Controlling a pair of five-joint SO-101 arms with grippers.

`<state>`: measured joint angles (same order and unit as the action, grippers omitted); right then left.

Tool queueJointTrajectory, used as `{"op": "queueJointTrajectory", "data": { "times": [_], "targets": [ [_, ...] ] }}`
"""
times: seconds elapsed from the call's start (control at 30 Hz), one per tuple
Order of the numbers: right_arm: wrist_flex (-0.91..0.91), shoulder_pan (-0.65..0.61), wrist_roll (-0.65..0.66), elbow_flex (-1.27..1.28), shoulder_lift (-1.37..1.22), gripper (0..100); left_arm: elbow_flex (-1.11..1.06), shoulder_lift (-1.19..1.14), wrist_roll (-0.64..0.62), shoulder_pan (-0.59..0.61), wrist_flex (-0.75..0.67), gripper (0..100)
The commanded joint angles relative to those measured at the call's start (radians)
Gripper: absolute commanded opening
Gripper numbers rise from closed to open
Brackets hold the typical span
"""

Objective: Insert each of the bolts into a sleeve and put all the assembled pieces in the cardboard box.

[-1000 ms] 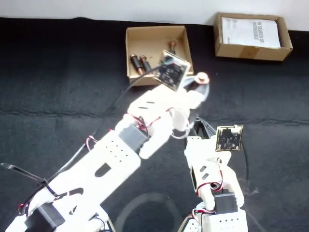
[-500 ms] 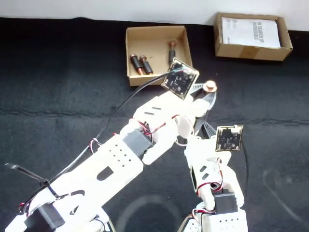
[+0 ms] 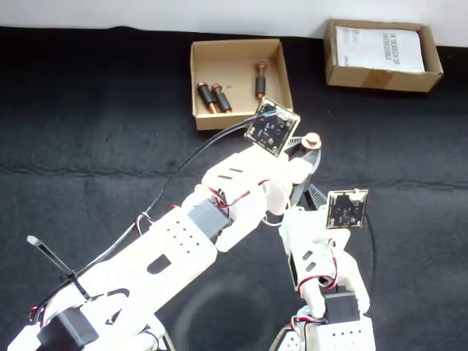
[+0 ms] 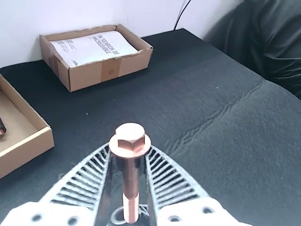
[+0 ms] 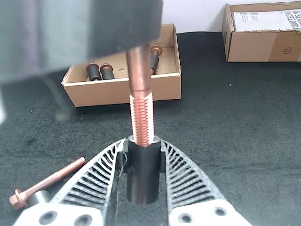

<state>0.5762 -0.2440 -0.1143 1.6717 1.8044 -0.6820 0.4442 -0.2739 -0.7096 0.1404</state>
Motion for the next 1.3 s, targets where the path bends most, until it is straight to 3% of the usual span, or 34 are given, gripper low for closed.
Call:
{"op": "queueJointTrajectory", "data": {
  "times": [0.0,0.83,1.0,1.27],
  "targets": [
    [-0.022,-0.005,0.008,0.120,0.022,0.6,0.012,0.018,0.011,0.041,-0.055,1],
    [-0.108,-0.005,0.009,0.130,0.022,0.6,-0.001,0.016,0.000,0.051,-0.054,1],
    [-0.108,-0.005,0.009,0.130,0.022,0.6,-0.053,0.016,-0.095,0.039,-0.054,1],
    [-0.108,-0.005,0.009,0.130,0.022,0.6,-0.053,0.016,-0.103,0.012,-0.058,1]
  ]
}}
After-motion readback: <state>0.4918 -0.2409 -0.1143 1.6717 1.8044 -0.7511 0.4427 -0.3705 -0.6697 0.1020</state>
